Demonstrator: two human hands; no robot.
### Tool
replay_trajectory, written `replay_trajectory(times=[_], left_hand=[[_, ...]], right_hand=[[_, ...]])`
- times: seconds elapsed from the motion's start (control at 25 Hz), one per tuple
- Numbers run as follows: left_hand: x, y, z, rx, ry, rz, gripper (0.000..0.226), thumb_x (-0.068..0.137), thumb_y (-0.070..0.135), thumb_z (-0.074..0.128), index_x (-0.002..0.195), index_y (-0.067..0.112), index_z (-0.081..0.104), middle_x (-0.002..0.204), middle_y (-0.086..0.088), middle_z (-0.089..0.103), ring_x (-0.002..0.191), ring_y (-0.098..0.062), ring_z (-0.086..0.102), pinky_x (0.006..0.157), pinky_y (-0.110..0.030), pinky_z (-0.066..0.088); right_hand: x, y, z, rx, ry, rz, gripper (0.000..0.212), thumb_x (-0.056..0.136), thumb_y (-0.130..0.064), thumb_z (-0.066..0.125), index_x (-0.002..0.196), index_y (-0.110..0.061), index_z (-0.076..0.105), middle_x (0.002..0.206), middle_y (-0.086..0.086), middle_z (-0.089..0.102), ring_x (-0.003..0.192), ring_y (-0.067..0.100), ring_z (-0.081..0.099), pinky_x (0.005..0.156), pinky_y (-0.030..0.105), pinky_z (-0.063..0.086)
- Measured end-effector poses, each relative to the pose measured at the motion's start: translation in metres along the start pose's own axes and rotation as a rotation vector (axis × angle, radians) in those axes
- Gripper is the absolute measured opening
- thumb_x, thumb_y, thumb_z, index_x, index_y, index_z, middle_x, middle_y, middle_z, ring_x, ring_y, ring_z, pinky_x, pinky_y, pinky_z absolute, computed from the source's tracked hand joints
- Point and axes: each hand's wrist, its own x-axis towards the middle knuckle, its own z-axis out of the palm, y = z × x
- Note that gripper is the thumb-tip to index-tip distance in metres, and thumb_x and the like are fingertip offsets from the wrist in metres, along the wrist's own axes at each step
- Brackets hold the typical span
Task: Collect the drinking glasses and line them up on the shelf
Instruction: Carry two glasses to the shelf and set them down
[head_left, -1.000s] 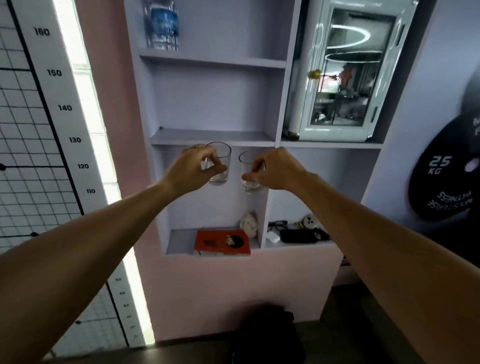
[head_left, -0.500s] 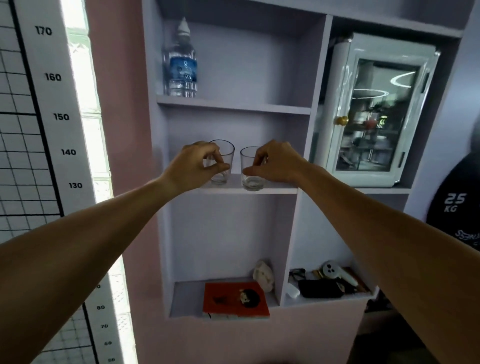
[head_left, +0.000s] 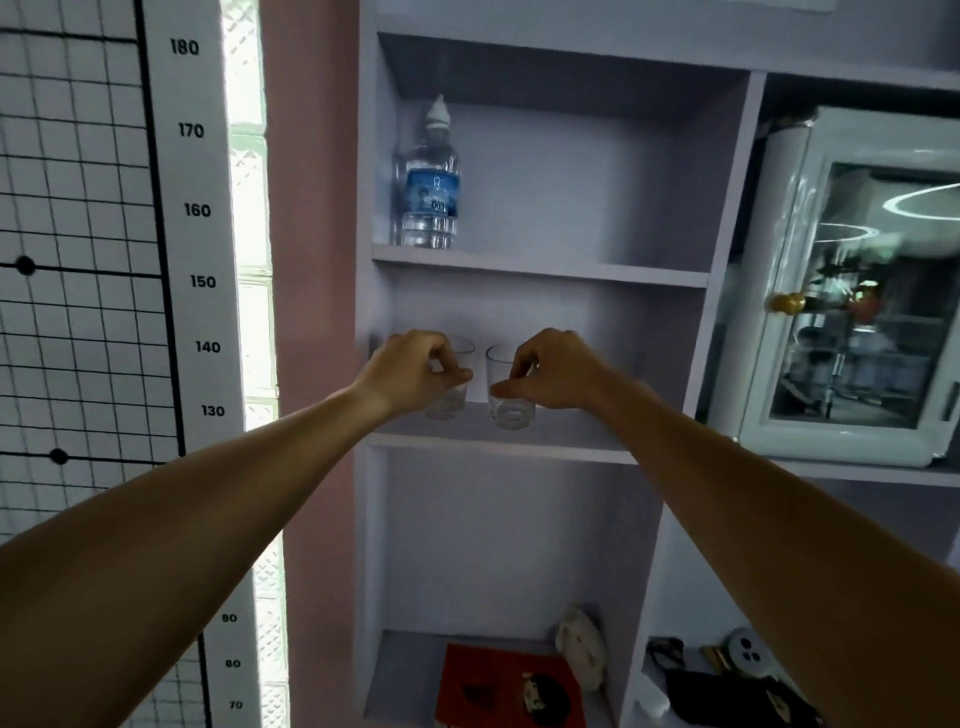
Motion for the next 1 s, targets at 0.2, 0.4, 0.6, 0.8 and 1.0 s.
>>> replay_trajectory(times=[0.2,0.4,0.6,0.8,1.0], left_hand=[[0.009,-0.009,0.009,0.043,0.023,-0.076,0.026,0.078,0.046,0.077,0.066,0.031,0.059,0.077,0.012,0.064,0.083,-0.015,0.066,0.072,-0.029,0.050],[0.016,-0.014,0.022,0.058,0.036,-0.141,0.024,0.079,0.041,0.077,0.071,0.024,0.064,0.074,0.013,0.061,0.076,-0.011,0.060,0.066,-0.025,0.042],[0.023,-0.019,0.030,0.073,0.016,-0.178,0.022,0.081,0.036,0.077,0.070,0.023,0.064,0.071,0.014,0.063,0.073,-0.010,0.061,0.065,-0.023,0.044],[0.028,-0.024,0.039,0.106,0.041,-0.202,0.025,0.081,0.037,0.076,0.064,0.029,0.059,0.064,0.019,0.058,0.065,-0.006,0.058,0.058,-0.021,0.040],[0.029,-0.030,0.040,0.199,0.079,-0.142,0.020,0.080,0.033,0.078,0.076,0.029,0.059,0.077,0.011,0.062,0.079,-0.018,0.062,0.065,-0.021,0.039]], right_hand=[[0.018,0.012,0.009,0.033,-0.037,0.014,0.024,0.070,-0.048,0.081,0.063,-0.030,0.067,0.070,-0.011,0.064,0.069,0.001,0.057,0.052,0.017,0.039],[0.033,0.024,0.027,0.099,-0.086,0.005,0.023,0.071,-0.047,0.081,0.064,-0.030,0.068,0.075,-0.008,0.066,0.071,0.002,0.059,0.053,0.017,0.040],[0.045,0.032,0.039,0.164,-0.085,0.009,0.024,0.070,-0.047,0.082,0.063,-0.029,0.068,0.073,-0.009,0.067,0.072,0.004,0.060,0.053,0.016,0.040],[0.057,0.036,0.052,0.207,-0.060,0.020,0.025,0.073,-0.047,0.079,0.063,-0.030,0.065,0.072,-0.010,0.065,0.072,0.006,0.060,0.056,0.018,0.041],[0.067,0.035,0.059,0.275,-0.086,0.038,0.019,0.074,-0.043,0.078,0.080,-0.028,0.068,0.090,-0.006,0.065,0.079,0.009,0.059,0.058,0.019,0.041]])
